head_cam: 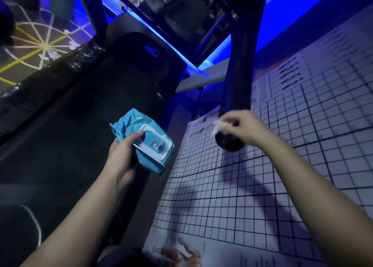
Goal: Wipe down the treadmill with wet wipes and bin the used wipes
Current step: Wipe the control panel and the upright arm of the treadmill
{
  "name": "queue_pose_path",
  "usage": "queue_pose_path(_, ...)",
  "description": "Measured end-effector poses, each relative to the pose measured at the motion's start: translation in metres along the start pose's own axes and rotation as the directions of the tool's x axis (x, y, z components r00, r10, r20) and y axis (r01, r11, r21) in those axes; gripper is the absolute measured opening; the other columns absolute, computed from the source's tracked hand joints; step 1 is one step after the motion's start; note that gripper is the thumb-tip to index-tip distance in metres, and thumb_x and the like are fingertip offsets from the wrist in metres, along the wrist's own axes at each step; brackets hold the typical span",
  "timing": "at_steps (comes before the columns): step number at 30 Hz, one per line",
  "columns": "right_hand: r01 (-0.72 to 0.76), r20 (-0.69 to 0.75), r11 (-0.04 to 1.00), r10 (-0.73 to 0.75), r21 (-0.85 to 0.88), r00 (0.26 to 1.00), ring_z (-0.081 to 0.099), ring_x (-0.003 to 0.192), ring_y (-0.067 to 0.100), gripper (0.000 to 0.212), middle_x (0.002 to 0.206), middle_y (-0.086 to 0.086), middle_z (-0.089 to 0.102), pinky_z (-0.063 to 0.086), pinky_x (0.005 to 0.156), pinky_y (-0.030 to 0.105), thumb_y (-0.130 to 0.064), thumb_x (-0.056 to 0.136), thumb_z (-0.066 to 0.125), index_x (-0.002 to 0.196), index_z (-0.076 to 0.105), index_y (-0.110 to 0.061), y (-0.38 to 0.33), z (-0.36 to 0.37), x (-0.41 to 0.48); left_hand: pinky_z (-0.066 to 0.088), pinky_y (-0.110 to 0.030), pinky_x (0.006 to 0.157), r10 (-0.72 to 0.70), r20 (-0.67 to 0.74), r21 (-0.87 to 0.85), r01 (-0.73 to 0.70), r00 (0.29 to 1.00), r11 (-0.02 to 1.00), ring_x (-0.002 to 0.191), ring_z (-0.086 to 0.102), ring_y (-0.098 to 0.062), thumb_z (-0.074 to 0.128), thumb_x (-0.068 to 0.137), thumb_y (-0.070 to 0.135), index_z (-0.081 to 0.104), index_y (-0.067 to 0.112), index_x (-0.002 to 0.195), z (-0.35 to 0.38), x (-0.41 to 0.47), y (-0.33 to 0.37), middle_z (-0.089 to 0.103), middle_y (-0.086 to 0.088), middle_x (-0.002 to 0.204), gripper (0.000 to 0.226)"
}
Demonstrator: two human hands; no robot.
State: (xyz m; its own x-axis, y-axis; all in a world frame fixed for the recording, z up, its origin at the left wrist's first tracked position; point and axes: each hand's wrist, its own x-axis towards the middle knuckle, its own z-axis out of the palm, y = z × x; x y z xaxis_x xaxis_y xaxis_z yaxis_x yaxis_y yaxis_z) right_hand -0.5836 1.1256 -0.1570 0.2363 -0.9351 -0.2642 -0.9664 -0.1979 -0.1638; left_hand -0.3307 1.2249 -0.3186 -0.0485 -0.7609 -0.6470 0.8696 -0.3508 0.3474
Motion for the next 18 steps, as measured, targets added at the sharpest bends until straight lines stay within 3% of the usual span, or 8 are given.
queue_pose_path(2,-0.016,-0.279,1.000,0.022,0.025,0.960,0.061,0.079,-0.002,0.011,0.088,-0.011,0.070,0.047,0.077,0.019,-0.026,0.089,0.075,0.100,0.075,-0.024,0.010,-0.005,0.011,0.061,-0.028,0.056,0.003,-0.004,-0.002,-0.003,1.000,1.000,0.077,0.080,-0.018,0.066,0.100,0.006,0.064,0.007,0.137,0.000,0.001,0.001,0.082,-0.005,0.095,0.037)
queue_pose_path(3,-0.034,-0.293,0.996,0.009,-0.079,0.956,0.061,0.084,0.007,0.012,0.092,-0.006,0.070,0.046,0.082,0.027,-0.027,0.091,0.072,0.102,0.075,-0.023,0.014,0.000,0.015,0.061,-0.029,0.057,0.002,-0.005,-0.003,-0.002,1.000,1.000,0.078,0.080,-0.019,0.066,0.100,0.007,0.064,0.007,0.137,0.000,0.001,0.002,0.082,-0.006,0.097,0.038)
queue_pose_path(6,0.129,-0.060,0.859,-0.182,-0.495,0.981,0.065,0.086,0.028,0.007,0.091,0.002,0.070,0.039,0.090,0.042,-0.023,0.090,0.071,0.095,0.075,-0.020,0.022,0.038,0.010,0.062,-0.029,0.059,-0.003,-0.008,0.004,0.003,1.000,1.000,0.081,0.080,-0.019,0.067,0.099,0.007,0.065,0.007,0.137,0.000,0.003,0.001,0.082,-0.007,0.102,0.038)
queue_pose_path(8,0.269,0.068,0.805,-0.276,-0.529,0.959,0.064,0.082,0.027,0.005,0.085,-0.001,0.070,0.039,0.093,0.045,-0.022,0.088,0.074,0.086,0.073,-0.018,0.021,0.062,-0.003,0.062,-0.028,0.059,-0.004,-0.009,0.006,0.004,1.000,1.000,0.079,0.080,-0.018,0.067,0.099,0.006,0.065,0.006,0.136,0.001,0.004,0.000,0.082,-0.008,0.102,0.037)
queue_pose_path(11,0.312,0.177,0.862,-0.261,-0.399,0.949,0.056,0.079,0.011,0.013,0.085,-0.013,0.066,0.038,0.100,0.037,-0.032,0.094,0.069,0.089,0.073,-0.020,0.021,0.081,-0.017,0.061,-0.028,0.057,-0.013,-0.009,0.003,0.013,1.000,1.000,0.077,0.079,-0.018,0.067,0.098,0.005,0.067,0.007,0.133,0.003,0.005,-0.001,0.081,-0.009,0.103,0.034)
queue_pose_path(14,0.254,-0.139,0.959,-0.270,-0.126,0.953,0.055,0.076,0.001,0.013,0.088,-0.014,0.065,0.044,0.084,0.015,-0.026,0.094,0.072,0.102,0.077,-0.017,0.019,0.066,-0.017,0.061,-0.029,0.057,-0.026,-0.002,0.008,0.026,1.000,1.000,0.077,0.080,-0.019,0.067,0.098,0.006,0.066,0.007,0.134,0.006,0.007,-0.004,0.082,-0.007,0.098,0.036)
queue_pose_path(16,0.165,-0.382,0.986,-0.163,-0.027,0.910,0.058,0.085,-0.005,0.018,0.098,-0.011,0.066,0.040,0.081,0.006,-0.018,0.094,0.071,0.111,0.075,-0.017,0.016,0.042,-0.010,0.061,-0.029,0.056,-0.038,0.004,0.016,0.038,0.999,0.999,0.077,0.080,-0.020,0.067,0.099,0.007,0.066,0.008,0.134,0.008,0.008,-0.006,0.082,-0.007,0.099,0.036)
queue_pose_path(18,0.071,-0.508,0.997,-0.055,0.012,0.860,0.055,0.087,-0.010,0.027,0.104,-0.011,0.063,0.038,0.080,0.004,-0.015,0.091,0.071,0.117,0.072,-0.021,0.018,0.014,-0.001,0.061,-0.028,0.055,-0.047,0.007,0.027,0.047,0.999,0.999,0.076,0.080,-0.019,0.067,0.099,0.007,0.066,0.009,0.134,0.010,0.009,-0.009,0.082,-0.006,0.098,0.035)
